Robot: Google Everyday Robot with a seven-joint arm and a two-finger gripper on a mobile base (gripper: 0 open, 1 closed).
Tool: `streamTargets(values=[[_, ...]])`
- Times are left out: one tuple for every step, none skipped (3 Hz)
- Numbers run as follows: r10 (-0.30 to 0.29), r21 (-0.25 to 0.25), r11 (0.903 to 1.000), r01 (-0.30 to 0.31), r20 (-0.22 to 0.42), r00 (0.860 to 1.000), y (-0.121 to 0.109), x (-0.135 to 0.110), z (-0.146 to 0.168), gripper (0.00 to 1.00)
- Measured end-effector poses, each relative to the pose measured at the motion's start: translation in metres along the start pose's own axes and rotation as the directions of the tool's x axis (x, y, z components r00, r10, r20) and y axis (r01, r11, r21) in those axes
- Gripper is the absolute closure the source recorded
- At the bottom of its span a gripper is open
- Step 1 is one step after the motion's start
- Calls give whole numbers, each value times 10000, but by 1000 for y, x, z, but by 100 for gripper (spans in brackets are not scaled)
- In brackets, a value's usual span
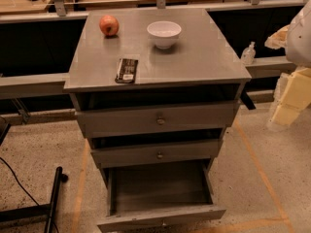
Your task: Place rxbar chocolate into bottom drawer
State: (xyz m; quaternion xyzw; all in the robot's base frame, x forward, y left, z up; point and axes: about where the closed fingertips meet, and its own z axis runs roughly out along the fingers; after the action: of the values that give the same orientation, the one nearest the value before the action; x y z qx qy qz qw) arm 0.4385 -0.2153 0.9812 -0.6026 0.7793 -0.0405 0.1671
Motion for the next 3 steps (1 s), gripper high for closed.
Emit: streamTargets(values=[[-93, 58, 9999, 93, 138, 9999, -5, -5, 1, 0], [-790, 374, 9965, 753, 1089, 9909, -42, -44, 10, 0], [-1529, 372, 9882, 1483, 2176, 9640, -93, -120, 36, 0]])
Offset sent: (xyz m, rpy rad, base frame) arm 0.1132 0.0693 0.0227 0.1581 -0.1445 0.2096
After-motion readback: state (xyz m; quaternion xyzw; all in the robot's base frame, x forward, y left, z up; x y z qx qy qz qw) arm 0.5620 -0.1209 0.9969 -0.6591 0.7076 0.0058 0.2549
